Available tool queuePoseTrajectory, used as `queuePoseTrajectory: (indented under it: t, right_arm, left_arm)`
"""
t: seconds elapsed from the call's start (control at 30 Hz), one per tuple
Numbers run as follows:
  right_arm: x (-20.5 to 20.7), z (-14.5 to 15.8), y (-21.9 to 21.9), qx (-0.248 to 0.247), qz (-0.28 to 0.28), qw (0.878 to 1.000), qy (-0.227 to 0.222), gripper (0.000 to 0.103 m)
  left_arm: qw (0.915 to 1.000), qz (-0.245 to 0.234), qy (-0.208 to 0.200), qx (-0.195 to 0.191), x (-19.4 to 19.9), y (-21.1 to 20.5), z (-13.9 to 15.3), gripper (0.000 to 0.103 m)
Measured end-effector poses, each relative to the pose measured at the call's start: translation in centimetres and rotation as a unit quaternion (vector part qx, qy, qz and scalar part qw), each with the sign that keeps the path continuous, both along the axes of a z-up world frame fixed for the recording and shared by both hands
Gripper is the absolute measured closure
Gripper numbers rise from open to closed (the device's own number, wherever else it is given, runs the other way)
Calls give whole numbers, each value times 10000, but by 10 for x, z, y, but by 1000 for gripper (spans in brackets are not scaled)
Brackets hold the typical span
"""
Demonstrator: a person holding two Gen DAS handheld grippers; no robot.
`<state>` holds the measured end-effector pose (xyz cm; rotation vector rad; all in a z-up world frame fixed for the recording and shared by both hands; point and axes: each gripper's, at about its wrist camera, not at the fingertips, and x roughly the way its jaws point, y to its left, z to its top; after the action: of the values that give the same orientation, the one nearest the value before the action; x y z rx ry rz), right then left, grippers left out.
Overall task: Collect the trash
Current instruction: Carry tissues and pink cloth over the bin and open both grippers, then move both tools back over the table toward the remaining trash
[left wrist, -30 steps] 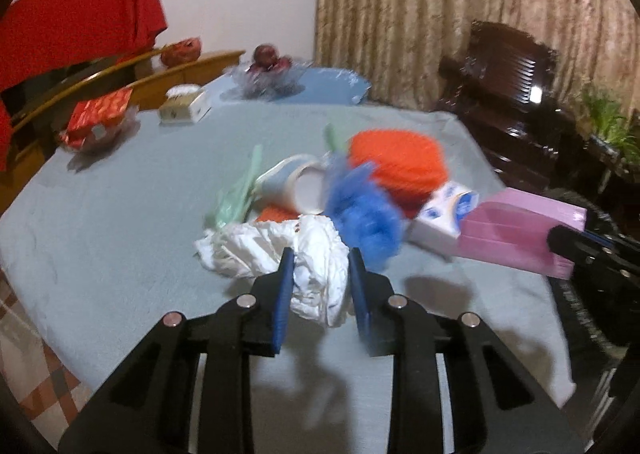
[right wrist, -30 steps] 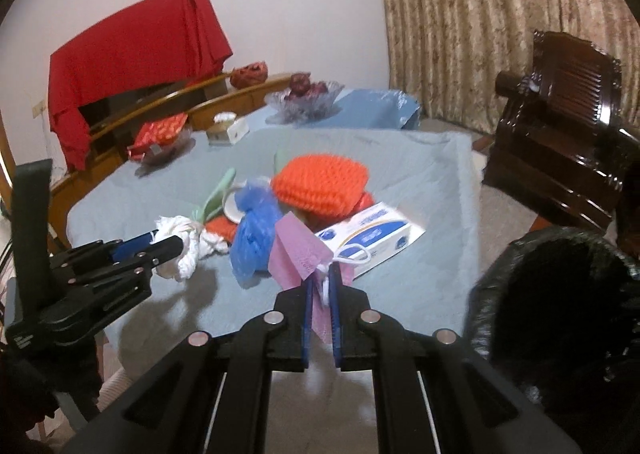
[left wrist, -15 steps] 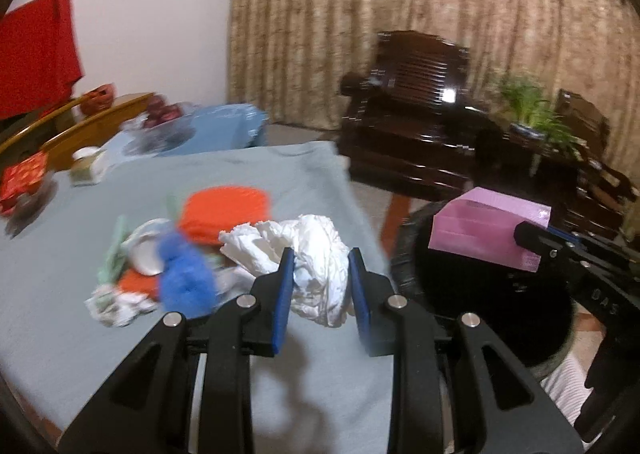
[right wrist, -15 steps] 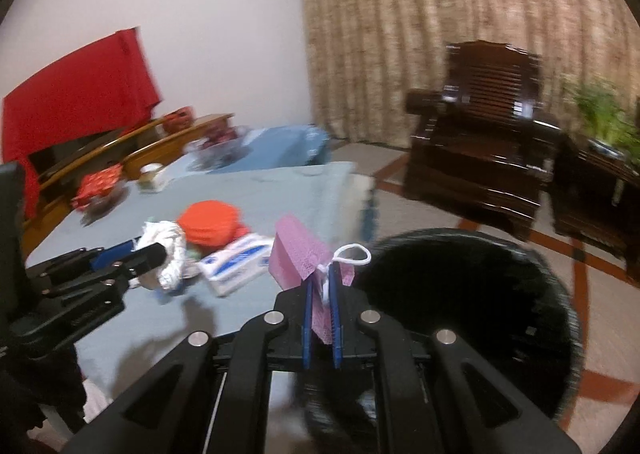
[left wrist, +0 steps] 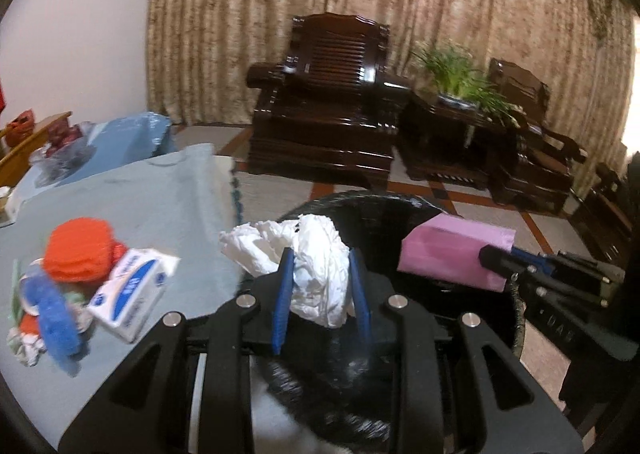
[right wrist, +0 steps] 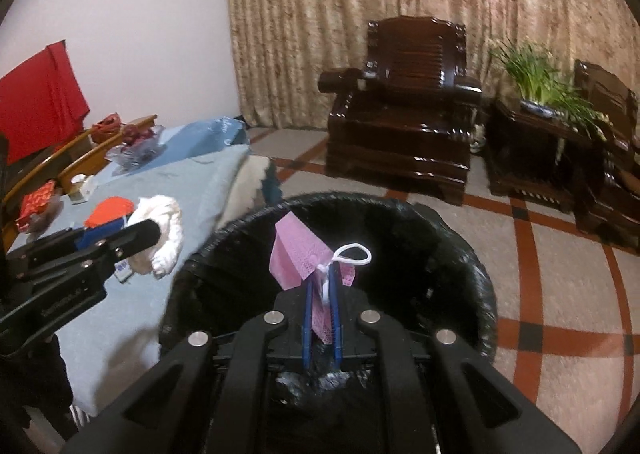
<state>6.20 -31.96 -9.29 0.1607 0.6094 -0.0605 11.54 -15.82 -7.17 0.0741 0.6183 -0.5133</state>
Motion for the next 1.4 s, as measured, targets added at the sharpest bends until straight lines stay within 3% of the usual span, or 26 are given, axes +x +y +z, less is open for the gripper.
queuePoseTrajectory:
  t: [0.17,0.23,0.27,0.3,0.33,0.47,0.6,0.77,0.93,1.17,1.4]
  right_arm:
    - [-5,-12,-15,10,-166,9997,156,91]
    - [-6,-15,-19,-10,-216,9995,217,88]
    - [-7,-15,-20,-29,-238,9994,233,80]
    - [-7,-15,-20,-50,-269,9993,250,65]
    - [-8,-15,-21,-63,-300,9992,253,58]
    - [-13,-12,-23,-152,-484,9986,167,24]
    - [-15,-5,-19,-191,-565,9982,25,7]
    - [-9,8,-2,-142,-409,9989,-198,6]
    - [6,20,40,-110,63,9991,-393,6]
    - [31,26,111,-32,791,9955,-518,6]
    - [65,14,190,-144,1401,9891,-434,6]
  left_arm:
    - [9997,-212,113,21,3,-19,-11,71]
    - [9996,-265,132,18,4,-21,-13,60]
    - [9994,-305,137,11,3,-23,-14,56]
    - [9994,-320,132,5,3,-22,-14,46]
    - [9994,-332,122,-10,2,-21,-14,39]
    - [9995,-303,108,-49,0,-12,-12,29]
    - [9999,-25,-106,-42,-7,14,-2,17]
    - [9981,567,-237,3,-13,71,10,14]
    - [9908,1296,-360,173,-15,136,19,13]
    - [9716,2305,-439,322,-19,224,23,13]
    - [9566,2863,-355,421,-19,282,10,13]
